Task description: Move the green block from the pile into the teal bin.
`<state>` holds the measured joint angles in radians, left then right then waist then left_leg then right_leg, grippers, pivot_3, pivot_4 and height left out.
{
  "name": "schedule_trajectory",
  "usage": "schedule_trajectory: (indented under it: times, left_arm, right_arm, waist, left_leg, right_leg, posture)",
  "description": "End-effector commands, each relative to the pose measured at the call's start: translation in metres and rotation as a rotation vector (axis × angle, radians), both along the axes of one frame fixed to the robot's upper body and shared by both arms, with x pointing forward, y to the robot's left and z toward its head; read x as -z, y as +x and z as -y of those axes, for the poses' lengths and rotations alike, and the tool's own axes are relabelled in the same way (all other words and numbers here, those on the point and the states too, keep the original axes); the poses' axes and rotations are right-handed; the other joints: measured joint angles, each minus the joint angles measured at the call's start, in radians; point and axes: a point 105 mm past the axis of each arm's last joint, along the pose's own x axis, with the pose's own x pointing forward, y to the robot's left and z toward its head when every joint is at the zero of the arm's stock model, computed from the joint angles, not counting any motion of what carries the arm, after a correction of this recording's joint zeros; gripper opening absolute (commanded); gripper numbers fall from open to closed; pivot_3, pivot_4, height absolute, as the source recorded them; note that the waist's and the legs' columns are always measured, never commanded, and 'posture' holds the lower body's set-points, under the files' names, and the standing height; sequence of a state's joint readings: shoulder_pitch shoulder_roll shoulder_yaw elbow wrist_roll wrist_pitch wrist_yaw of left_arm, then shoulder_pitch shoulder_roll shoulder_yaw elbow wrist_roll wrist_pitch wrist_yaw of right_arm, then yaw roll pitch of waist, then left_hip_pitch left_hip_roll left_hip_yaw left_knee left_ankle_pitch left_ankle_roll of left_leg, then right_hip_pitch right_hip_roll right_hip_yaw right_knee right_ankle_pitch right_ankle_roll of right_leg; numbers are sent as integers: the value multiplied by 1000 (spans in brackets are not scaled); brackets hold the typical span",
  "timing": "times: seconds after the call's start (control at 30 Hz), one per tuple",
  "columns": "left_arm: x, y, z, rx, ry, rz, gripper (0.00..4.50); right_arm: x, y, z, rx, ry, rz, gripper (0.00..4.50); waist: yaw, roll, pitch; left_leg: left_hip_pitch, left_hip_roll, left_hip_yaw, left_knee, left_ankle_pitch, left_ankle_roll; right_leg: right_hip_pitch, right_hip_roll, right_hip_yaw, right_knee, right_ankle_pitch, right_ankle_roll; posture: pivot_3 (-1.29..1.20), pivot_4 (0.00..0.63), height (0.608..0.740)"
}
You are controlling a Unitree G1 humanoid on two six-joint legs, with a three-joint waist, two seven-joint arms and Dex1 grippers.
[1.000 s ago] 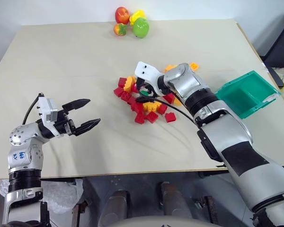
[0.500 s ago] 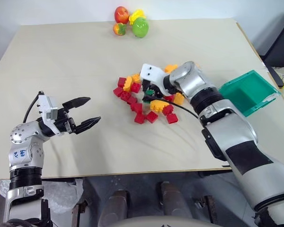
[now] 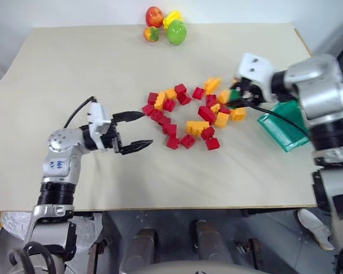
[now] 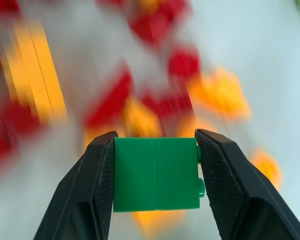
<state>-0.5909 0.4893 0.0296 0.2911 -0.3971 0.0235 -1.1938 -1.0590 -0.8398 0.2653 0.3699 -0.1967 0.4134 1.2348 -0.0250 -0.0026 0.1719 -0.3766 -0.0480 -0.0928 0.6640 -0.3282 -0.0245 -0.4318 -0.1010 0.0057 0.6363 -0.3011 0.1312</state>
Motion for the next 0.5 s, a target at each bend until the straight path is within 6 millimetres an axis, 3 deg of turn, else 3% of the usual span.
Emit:
schedule_trajectory:
  times: [0.03,0.13,0.27,0.5]
  left_arm:
    - [-9,6,14,31,10,23,4500]
    - [-8,11,21,46,9,17,4500]
    - [-8,14,27,69,10,6,4500]
    - [-6,17,26,55,-2,-51,4500]
  right_arm:
    - [-18,-5,32,77,-104,67,2076]
    - [-17,0,57,166,-149,73,2076]
    - [-13,5,75,233,-196,73,2076]
    - [-9,7,84,261,-211,57,4389]
  waist:
    - [-4,0,0]
    - [-13,0,0]
    - [-14,0,0]
    - [-2,-1,0]
  left_leg:
    - [0,0,1,0,0,0]
    - [2,3,6,-1,0,0]
    - [4,4,17,-1,0,0]
    - [1,5,21,0,0,0]
  right_leg:
    - [0,0,1,0,0,0]
    - [-1,3,3,0,0,0]
    - [-3,3,7,1,0,0]
    - [-9,3,11,2,0,0]
  posture:
    - [0,150,740]
    - [0,150,740]
    - [0,150,740]
    - [0,150,740]
